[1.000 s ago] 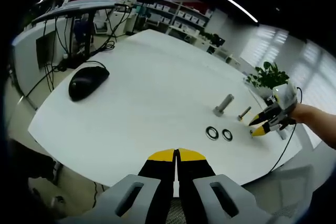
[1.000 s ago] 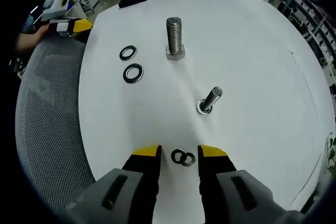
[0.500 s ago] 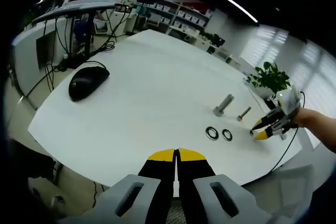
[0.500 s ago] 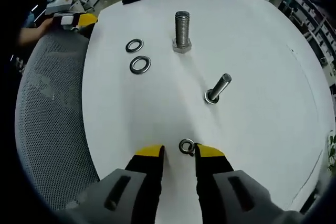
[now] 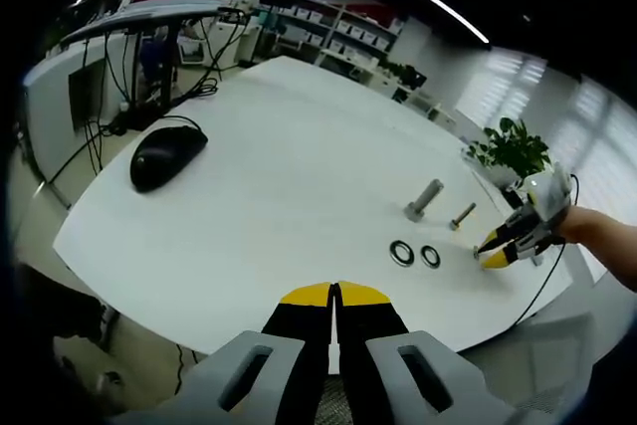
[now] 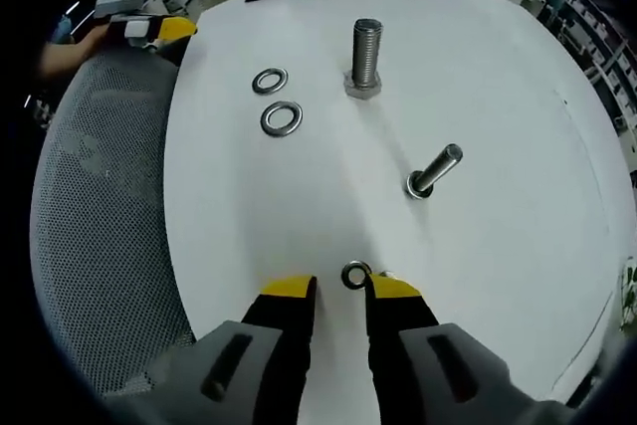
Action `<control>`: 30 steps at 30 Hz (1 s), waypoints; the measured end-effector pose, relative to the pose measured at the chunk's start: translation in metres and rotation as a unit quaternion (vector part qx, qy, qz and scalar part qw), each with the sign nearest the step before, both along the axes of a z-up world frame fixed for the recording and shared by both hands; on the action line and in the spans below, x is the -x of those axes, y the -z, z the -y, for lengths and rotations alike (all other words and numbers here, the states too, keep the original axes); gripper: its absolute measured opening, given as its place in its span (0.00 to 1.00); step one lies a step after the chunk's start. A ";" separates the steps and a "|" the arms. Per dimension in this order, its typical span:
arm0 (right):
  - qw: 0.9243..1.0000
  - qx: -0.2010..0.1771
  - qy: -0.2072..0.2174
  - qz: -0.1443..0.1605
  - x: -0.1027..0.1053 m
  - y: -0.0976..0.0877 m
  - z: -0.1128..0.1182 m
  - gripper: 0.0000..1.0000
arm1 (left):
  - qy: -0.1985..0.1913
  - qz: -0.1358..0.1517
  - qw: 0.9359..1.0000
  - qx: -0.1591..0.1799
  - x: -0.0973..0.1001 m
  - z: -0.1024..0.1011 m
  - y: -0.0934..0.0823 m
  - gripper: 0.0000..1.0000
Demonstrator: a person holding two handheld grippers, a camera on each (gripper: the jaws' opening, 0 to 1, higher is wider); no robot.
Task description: Place the washer onto the threaded stud by aligning its center hole with the stud, sliding it down to the base, and recovering from edge contact or off-axis alignment until the washer reaches the visible bottom stop.
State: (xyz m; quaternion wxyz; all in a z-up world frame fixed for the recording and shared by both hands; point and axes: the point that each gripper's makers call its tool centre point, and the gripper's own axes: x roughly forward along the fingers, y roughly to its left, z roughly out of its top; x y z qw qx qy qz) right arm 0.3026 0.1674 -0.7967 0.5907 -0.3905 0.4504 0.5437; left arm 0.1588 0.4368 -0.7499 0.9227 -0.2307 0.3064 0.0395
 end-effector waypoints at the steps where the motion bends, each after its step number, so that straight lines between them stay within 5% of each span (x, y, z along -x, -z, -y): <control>1: 1.000 -0.003 0.001 0.003 -0.002 -0.001 -0.001 0.22 | 0.000 0.000 1.000 0.000 0.000 0.000 0.000 0.00; 21: 1.000 0.004 0.012 0.025 -0.018 0.000 0.005 0.22 | 0.001 0.001 1.000 0.000 0.000 0.001 0.000 0.00; 26: 1.000 0.002 -0.005 0.005 0.000 0.000 -0.001 0.22 | 0.000 0.000 1.000 0.001 0.000 0.000 0.000 0.00; 30: 1.000 0.009 -0.020 0.018 0.001 0.000 -0.001 0.22 | 0.001 0.000 1.000 0.000 0.000 0.001 0.000 0.00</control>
